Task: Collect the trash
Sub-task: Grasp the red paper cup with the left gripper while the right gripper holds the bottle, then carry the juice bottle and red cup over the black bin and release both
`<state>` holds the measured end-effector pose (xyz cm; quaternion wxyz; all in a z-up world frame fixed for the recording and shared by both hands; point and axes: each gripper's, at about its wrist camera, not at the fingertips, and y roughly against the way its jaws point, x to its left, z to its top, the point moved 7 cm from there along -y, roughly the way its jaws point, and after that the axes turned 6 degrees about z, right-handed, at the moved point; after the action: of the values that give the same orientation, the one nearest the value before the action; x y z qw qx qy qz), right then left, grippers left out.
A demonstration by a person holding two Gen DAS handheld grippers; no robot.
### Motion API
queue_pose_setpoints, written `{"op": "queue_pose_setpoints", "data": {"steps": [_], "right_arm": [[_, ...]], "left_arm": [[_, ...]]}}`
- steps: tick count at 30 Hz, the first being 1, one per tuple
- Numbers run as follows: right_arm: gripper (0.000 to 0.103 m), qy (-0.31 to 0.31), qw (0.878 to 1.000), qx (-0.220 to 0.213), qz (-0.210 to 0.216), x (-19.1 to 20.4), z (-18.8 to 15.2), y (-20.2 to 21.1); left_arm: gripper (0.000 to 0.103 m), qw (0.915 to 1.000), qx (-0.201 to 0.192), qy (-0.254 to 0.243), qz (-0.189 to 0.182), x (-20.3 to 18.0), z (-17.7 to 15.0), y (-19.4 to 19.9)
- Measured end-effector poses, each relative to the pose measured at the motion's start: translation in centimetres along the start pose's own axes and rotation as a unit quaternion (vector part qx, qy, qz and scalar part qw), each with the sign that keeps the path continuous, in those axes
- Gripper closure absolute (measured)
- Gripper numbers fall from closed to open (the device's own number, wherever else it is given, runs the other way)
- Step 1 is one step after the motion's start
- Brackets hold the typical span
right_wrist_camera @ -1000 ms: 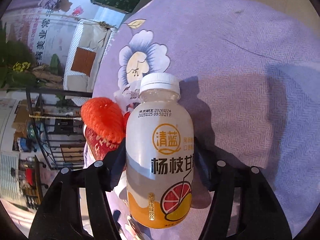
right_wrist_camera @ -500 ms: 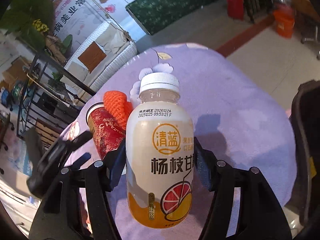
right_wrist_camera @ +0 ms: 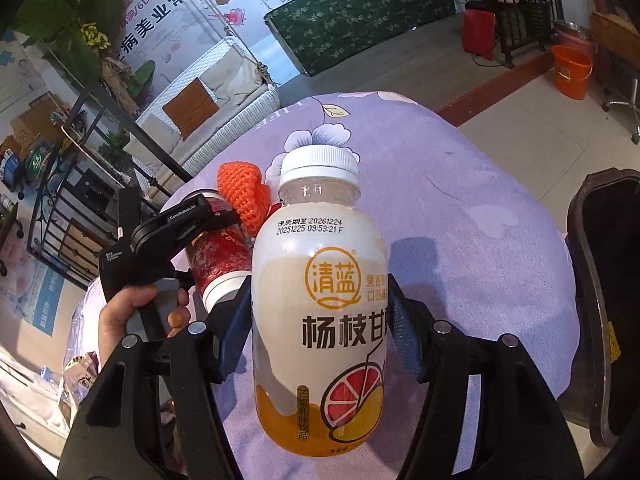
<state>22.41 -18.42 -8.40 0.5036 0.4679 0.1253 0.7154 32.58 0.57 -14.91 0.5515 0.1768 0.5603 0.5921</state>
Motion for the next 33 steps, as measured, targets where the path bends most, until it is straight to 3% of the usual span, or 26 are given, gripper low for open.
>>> {"op": "queue_pose_setpoints", "data": {"steps": [7,15,24,33], "right_arm": [[0.041,-0.004,1.0,-0.003,-0.001,-0.5,-0.4,0.3],[0.041,-0.011,1.0,-0.005,-0.001,-0.9,-0.9,0.5],[0.041,0.0,1.0,-0.021,-0.002,-1.1,-1.7,2.0],[0.041,-0.001,0.999,-0.047,-0.009,-3.1,-2.5,5.2]], "left_arm": [[0.024,0.999,-0.031,0.009,-0.03,1.4,-1.9,3.4],[0.025,0.9915,-0.115,-0.003,-0.061,2.6,-4.6,9.1],[0.028,0.9742,-0.211,-0.046,-0.067,0.4,-7.6,14.1],[0.028,0.9591,-0.246,-0.09,-0.109,-2.6,-10.3,17.3]]}}
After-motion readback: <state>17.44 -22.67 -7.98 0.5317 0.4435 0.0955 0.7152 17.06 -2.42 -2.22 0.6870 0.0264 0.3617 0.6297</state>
